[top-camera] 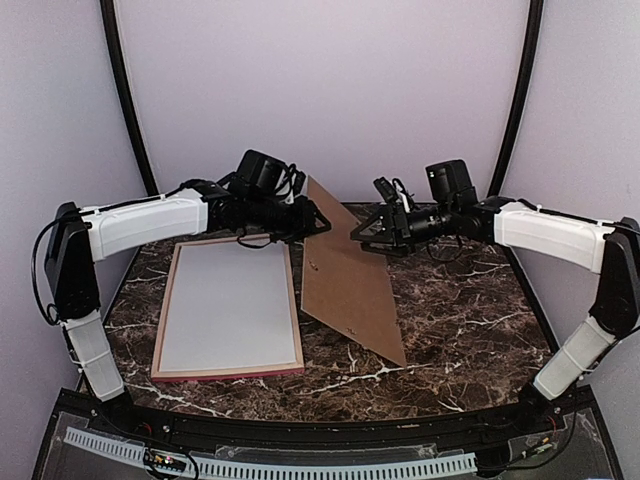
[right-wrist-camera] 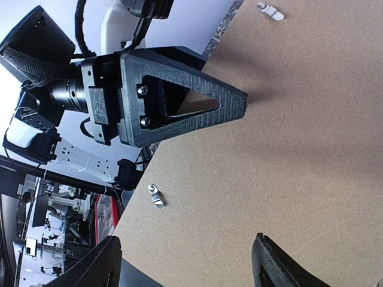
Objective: Put the photo into the frame
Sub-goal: Pass from the right arm to the left, then move the frame body to the center of the board.
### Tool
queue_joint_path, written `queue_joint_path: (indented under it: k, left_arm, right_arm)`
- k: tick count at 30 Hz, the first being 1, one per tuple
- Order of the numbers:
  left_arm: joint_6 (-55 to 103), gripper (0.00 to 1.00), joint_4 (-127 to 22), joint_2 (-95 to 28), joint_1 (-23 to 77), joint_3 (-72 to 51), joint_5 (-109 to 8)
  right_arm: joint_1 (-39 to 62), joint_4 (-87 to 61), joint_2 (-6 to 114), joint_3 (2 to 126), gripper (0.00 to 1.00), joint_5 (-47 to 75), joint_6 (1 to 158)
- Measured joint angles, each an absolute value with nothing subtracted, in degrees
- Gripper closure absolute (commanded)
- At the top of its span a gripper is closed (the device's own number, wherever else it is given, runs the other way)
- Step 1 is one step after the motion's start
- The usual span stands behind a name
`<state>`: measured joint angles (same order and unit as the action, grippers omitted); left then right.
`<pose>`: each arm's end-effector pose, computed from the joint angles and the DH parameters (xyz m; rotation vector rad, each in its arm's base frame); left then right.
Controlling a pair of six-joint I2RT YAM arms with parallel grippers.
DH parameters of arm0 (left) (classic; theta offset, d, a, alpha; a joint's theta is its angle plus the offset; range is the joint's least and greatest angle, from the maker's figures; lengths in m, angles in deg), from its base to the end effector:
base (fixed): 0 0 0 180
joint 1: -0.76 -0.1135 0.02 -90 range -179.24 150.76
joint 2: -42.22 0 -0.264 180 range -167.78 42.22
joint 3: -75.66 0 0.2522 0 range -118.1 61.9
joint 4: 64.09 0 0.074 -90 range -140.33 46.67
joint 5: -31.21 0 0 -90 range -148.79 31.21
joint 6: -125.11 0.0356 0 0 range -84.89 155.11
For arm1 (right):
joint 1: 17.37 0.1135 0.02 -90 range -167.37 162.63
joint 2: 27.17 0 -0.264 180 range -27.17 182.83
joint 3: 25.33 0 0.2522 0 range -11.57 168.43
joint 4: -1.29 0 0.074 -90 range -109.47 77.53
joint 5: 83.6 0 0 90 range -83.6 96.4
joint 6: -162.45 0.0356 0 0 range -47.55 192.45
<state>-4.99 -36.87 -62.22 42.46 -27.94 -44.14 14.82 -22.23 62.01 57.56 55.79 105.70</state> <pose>0.3178 -0.2952 0.3145 0.2042 2.2390 -1.0986 0.2828 0.2100 0.3015 -0.5690 2.2171 1.5485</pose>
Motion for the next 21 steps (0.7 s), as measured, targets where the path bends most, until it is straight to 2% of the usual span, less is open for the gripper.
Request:
queue_joint_path:
  k: [16, 21]
  left_arm:
    - [-7.02, 0.8, -40.37, -62.35, 42.3, -18.74, -42.17]
    - [-8.62, 0.88, -44.7, -63.57, 41.76, -17.64, -39.35]
  right_arm:
    - [12.76, -23.81, 62.01, 53.73, 0.26, 53.38, 102.77]
    - [8.83, -27.57, 61.99, 50.43, 0.24, 44.25, 100.61]
